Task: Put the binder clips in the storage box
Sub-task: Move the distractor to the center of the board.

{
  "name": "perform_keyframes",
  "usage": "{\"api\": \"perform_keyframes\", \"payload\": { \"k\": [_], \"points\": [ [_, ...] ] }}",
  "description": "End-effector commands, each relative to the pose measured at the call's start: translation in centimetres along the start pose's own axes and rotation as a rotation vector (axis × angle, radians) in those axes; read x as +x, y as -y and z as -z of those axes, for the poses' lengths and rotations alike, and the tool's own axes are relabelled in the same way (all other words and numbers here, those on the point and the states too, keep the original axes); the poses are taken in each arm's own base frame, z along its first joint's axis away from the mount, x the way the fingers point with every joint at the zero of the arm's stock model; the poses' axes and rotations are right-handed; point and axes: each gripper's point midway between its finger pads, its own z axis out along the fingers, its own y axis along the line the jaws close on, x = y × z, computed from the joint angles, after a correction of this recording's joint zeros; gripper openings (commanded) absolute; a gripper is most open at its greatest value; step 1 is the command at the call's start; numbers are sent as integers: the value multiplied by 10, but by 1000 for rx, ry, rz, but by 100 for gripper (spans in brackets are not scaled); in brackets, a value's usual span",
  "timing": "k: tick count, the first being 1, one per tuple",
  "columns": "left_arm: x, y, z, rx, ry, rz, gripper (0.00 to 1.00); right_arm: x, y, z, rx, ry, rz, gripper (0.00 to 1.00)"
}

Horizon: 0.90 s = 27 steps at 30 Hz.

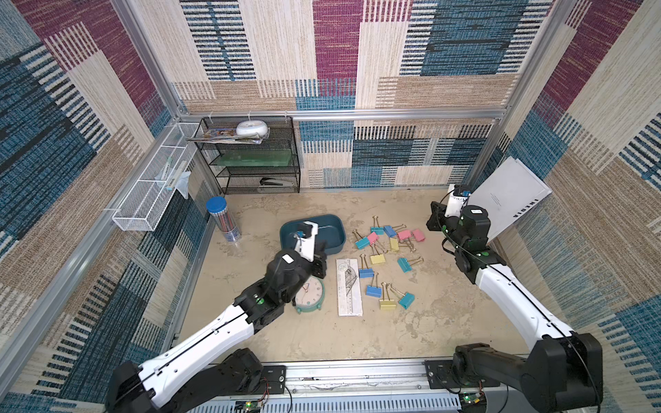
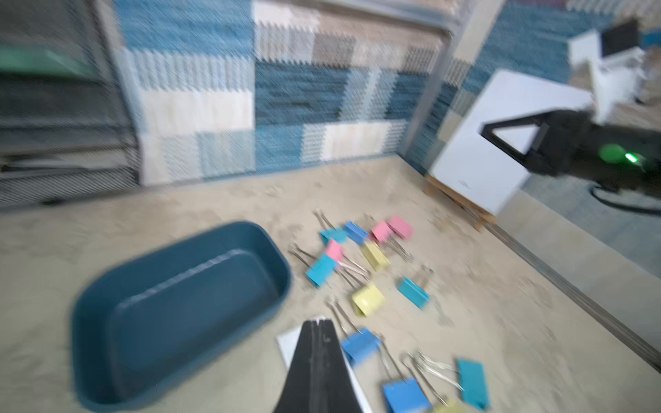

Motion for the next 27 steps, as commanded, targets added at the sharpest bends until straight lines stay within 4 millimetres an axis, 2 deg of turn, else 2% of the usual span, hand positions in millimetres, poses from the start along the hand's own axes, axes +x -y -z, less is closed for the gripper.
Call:
{"api": "perform_keyframes", "payload": {
  "k": [1,3,5,8,11,15,18,22,27],
  "points": [
    [77,43,-21,23,-313,15,0,64,-11,5,-62,-284,-106,0],
    [113,74,-41,38,-435,-17,0,79,-9,3,-58,-338,-104,0],
    [146,97,-57,59,-534,-37,0,89,-10,1,-65,-388,-96,0],
    [181,107,-71,25,-611,-25,0,95,-14,0,-92,-419,-84,0],
    [202,109,-78,7,-647,14,0,98,-16,0,-107,-430,-78,0],
    [213,103,-79,-34,-644,28,0,104,-20,-1,-130,-457,-67,0],
    [216,96,-82,-68,-647,5,0,112,-31,-3,-173,-486,-64,0],
    [215,86,-86,-122,-639,-17,0,133,-47,-6,-203,-549,-43,0],
    [219,67,-88,-168,-647,-25,0,149,-53,-9,-213,-587,-43,0]
  ]
}}
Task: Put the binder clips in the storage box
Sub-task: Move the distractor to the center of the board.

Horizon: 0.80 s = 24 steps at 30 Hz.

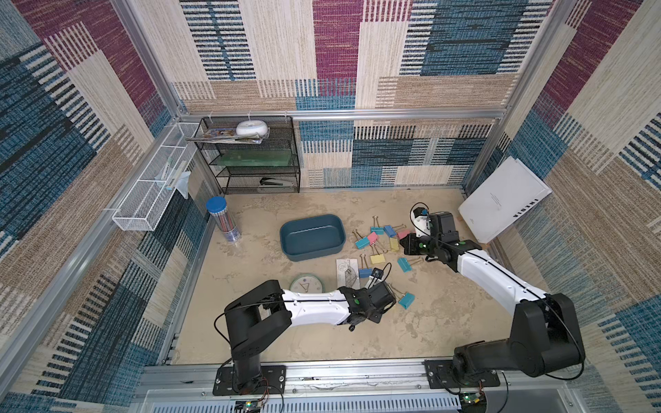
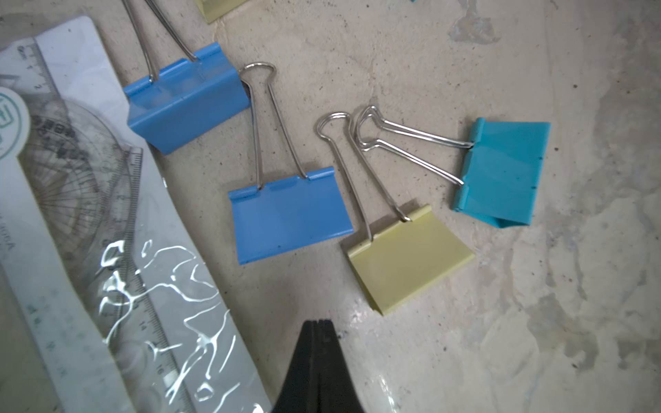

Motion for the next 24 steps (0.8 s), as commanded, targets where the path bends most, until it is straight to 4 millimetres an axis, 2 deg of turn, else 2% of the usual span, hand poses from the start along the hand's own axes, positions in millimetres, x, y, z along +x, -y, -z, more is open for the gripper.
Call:
{"api": "perform_keyframes", "payload": {
  "k": [1,5,8,13,20,24],
  "points": [
    [-1,-17,-3,-50,2,9,0,6,-2,-4,-7,-19,3,0],
    [-1,-31,-12,-82,-5,10,0,7,-2,-7,-8,-20,2,0],
    [-2,-35,-16,-86,0,5,0,7,-5,-8,-14,-20,5,0],
    [11,-53,-28,-117,-30,42,0,8,-10,-17,-22,-33,12,0],
    [31,-85,-23,-180,-54,90,0,9,-19,-29,-36,-50,25,0],
    [53,-109,-14,-237,-93,125,0,11,-26,-34,-48,-67,37,0]
  ]
}}
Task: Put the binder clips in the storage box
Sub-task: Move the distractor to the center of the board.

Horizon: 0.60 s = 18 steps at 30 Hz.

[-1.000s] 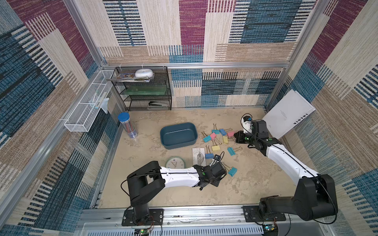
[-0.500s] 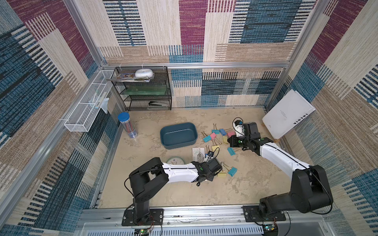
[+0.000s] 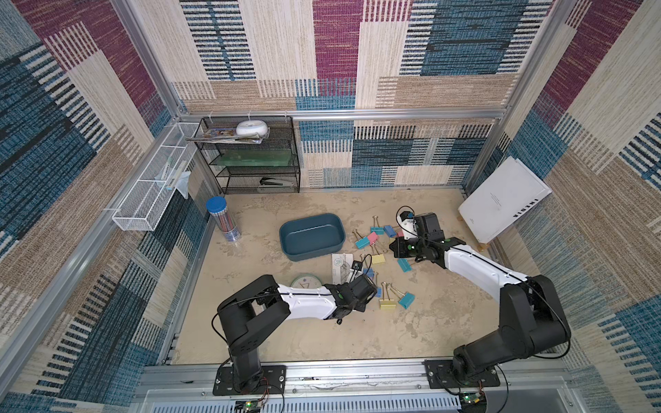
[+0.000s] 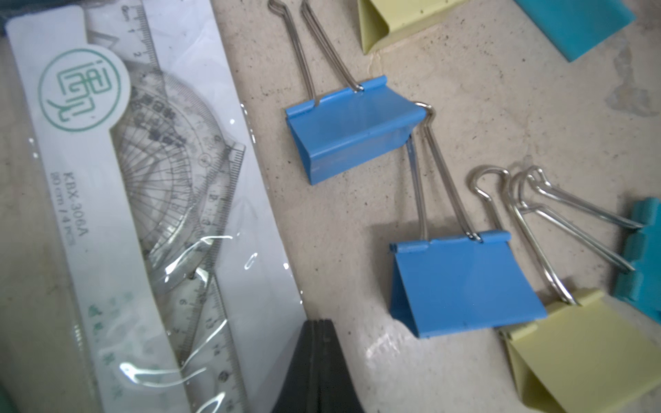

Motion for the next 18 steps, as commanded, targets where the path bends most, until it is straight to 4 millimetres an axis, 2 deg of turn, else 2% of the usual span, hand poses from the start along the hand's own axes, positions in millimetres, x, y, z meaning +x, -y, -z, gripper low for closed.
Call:
{"api": "perform_keyframes", "payload": {
  "k": [1,4,8,13,18],
  "points": [
    [52,-56,7,-173,-155,-9,0,-4,-7,-2,-12,10,17,0],
    [68,-86,20,-235,-173,40,0,-2,-10,-5,-17,5,25,0],
    [80,-115,41,-280,-165,122,0,-2,-13,-9,-27,-2,32,0],
    [89,-153,63,-346,-132,258,0,-4,-21,-17,-46,-8,40,0],
    [95,-200,85,-405,-99,424,0,1,-30,-26,-60,-34,60,0]
  ]
}}
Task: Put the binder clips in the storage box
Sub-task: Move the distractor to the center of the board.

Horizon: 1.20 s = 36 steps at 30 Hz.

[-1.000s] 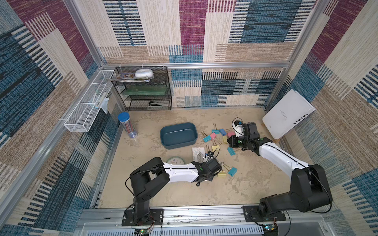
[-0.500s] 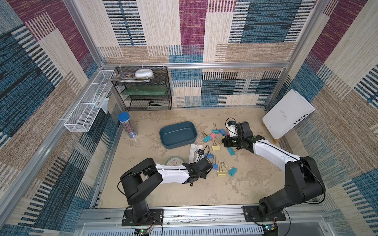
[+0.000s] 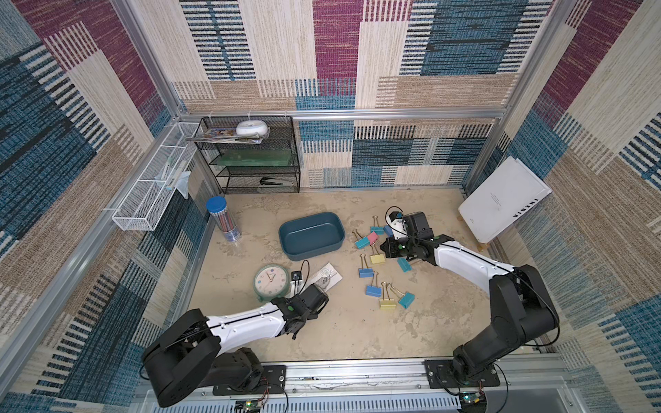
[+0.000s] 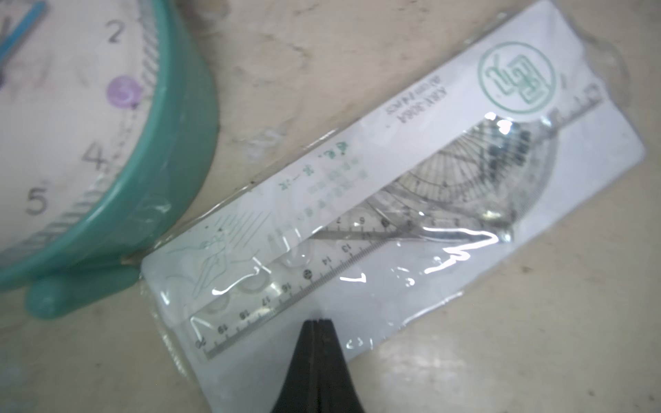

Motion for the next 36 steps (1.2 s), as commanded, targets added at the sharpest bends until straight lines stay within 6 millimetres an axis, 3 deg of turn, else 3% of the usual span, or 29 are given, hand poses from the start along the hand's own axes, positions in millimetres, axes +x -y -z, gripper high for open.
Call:
{"api": "perform_keyframes", "payload": {
  "k": [1,7,8,11,12,15,18,23,27,29,36],
  "points": [
    [14,-50,5,-119,-54,86,0,-2,-7,-4,-16,1,17,0],
    [2,-70,16,-103,42,221,0,3,-12,-7,-22,-13,30,0],
    [-4,-61,18,-57,56,202,0,4,-14,-8,-27,-18,30,0],
    [-17,-5,28,200,78,150,4,6,-28,-12,-65,-24,55,0],
    [-20,11,36,250,88,111,15,7,-32,-14,-72,-29,59,0],
    [-31,57,60,364,117,-16,36,14,-40,-24,-102,-59,65,0],
    [-28,102,65,496,60,-99,61,19,-40,-31,-101,-86,65,0],
    [-8,140,52,535,-74,-220,77,15,-39,-26,-80,-88,87,26],
    [9,148,31,488,-174,-233,80,10,-37,-21,-59,-82,113,36],
    [12,143,17,408,-203,-221,81,8,-37,-21,-54,-81,120,38],
    [-4,123,-7,267,-168,-144,79,1,-39,-20,-53,-65,127,38]
  ]
}}
